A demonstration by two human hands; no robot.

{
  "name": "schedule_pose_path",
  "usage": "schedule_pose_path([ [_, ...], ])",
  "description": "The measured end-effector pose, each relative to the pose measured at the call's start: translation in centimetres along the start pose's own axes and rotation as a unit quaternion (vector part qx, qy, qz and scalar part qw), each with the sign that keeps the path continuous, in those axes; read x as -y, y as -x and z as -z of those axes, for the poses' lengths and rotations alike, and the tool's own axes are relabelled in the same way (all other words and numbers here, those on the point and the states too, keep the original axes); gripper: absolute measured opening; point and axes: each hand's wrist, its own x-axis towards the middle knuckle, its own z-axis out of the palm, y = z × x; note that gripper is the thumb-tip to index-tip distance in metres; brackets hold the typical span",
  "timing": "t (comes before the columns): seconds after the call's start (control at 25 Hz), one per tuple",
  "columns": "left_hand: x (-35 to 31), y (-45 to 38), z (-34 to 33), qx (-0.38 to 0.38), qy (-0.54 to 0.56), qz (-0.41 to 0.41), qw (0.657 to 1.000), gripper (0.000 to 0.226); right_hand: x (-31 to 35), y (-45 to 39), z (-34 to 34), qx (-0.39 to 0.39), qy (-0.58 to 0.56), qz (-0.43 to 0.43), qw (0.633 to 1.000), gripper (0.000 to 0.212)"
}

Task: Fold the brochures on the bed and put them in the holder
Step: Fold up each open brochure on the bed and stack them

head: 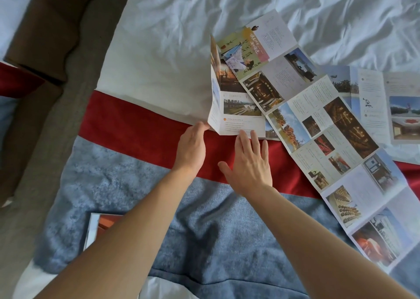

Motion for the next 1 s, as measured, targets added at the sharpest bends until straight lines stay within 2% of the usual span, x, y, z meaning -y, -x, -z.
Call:
schedule_pose_path([
  [0.2,0.8,-0.7,0.3,0.01,-0.005,0.005,1.0,0.014,0.6,1.6,-0.4,-0.008,-0.007,0.027,1.0,0.089],
  [0.28,1.2,-0.8,0.2,0.035,0.007,0.014,0.999,0.024,0.9,3.2,-1.0,-0.014,-0.008,0.051,0.999,0.087],
  [0.36,1.6,-0.5,0.0,0.027,0.026,0.043,0.998,0.035,1.3,4.9,-1.7,-0.014,-0.006,0.078,0.997,0.086],
  [0.48,2.3,0.7,0.4,-0.018,0.04,0.071,0.997,0.025,2.1,7.3,-2.5,-0.001,-0.011,0.102,0.995,0.088],
  [0.68,4.0,2.5,1.8,-0.089,0.046,0.101,0.99,0.034,4.1,10.6,-3.3,-0.005,-0.053,0.114,0.992,0.076],
  [0.84,5.5,4.5,2.8,-0.096,0.027,0.098,0.99,0.016,4.1,13.3,-3.9,-0.056,-0.105,0.068,0.991,0.057],
  [0.92,6.2,5.4,3.0,-0.097,0.023,0.093,0.991,0.005,3.3,14.2,-4.0,-0.082,-0.123,0.025,0.989,0.059],
  [1.0,6.6,6.2,2.9,-0.098,0.031,0.093,0.99,0.006,2.1,14.3,-3.9,-0.095,-0.153,-0.028,0.983,0.066],
])
